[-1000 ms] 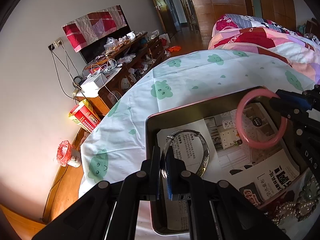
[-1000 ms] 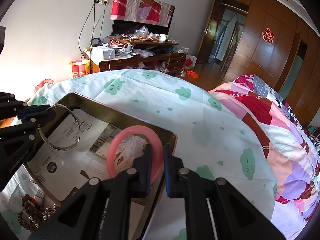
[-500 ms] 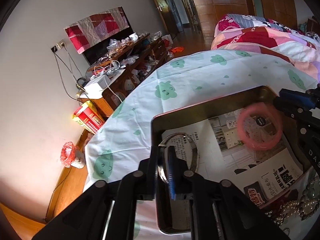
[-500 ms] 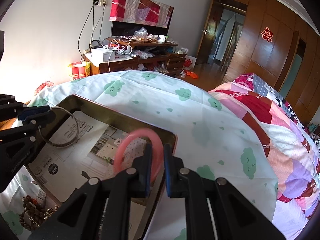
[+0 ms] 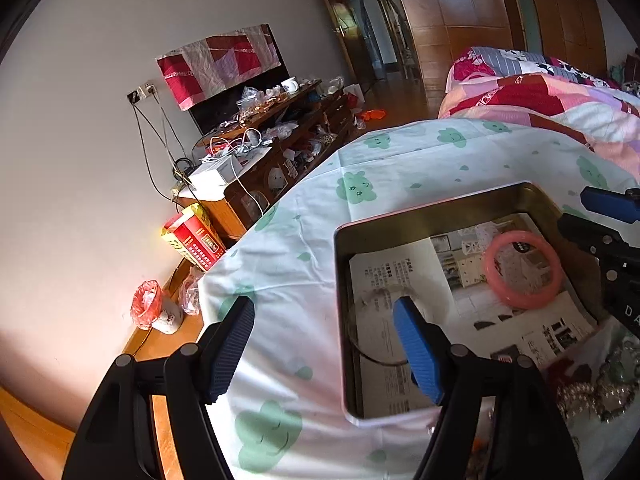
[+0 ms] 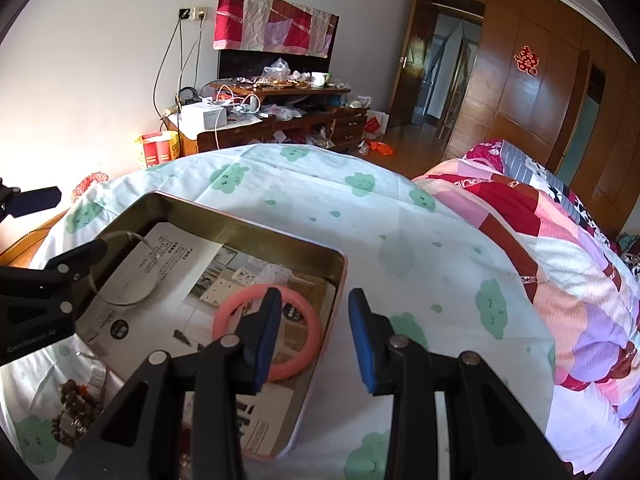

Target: Organize jewelry

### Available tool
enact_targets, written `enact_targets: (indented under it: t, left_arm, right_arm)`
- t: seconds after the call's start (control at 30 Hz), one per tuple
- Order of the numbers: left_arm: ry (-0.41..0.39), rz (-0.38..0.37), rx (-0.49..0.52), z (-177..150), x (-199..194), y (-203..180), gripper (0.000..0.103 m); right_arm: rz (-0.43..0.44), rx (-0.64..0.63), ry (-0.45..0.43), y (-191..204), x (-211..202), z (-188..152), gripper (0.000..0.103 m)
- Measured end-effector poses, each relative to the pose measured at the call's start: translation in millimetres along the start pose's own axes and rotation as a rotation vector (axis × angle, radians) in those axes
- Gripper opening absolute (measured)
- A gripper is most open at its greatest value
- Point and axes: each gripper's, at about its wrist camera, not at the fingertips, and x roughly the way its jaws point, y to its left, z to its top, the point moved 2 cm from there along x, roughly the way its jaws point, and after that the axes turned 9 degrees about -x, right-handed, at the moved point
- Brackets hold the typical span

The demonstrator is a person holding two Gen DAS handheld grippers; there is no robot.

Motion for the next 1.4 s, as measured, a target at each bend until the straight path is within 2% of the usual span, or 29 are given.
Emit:
enact_targets:
  t: [0.2, 0.47, 0.73, 1.1, 1.2, 1.23, 1.27, 1.3, 1.37, 1.4]
  left_arm:
    - [-0.014, -0.016, -0.04, -16, -28, 10, 0.072]
    - [-0.008, -0.027, -0.076, -52, -55, 16, 0.072]
    - [0.029, -0.07, -0.073, -79, -59, 6, 0.072]
    - [0.046, -0.129, -0.036, -87, -54, -16, 0.072]
    - [0.052, -0.16, -0.031, -88, -53, -21, 0.071]
    - [0.051, -0.172, -0.029, -88, -52, -23, 0.062]
    - [0.058, -0.187, -0.027, -87, -51, -25, 0.046]
    - [0.069, -0.206, -0.025, -87, -49, -27, 0.04]
    - [0.082, -0.25, -0.023, -87, -48, -31, 0.018]
    - [0.085, -0.268, -0.019, -87, -49, -33, 0.016]
  right_arm:
    - [0.008, 0.008, -0.016, -1, -20, -11, 0.041]
    - [0.018, 0.014, -0.024, 4, -43, -35, 0.045]
    - [0.031, 0.027, -0.015, 7, -58, -66, 0.05]
    - [0.025, 0.042, 0.01, 10, -56, -88, 0.051]
    - [0.022, 0.037, 0.007, 13, -55, -91, 0.056]
    - [0.022, 0.037, 0.007, 14, -55, -92, 0.056]
    - [0.022, 0.037, 0.008, 14, -55, -93, 0.056]
    - [0.022, 0.038, 0.009, 14, -54, -94, 0.056]
    - [0.021, 0.042, 0.013, 13, -52, -96, 0.056]
    - [0.02, 0.045, 0.015, 13, -52, -97, 0.056]
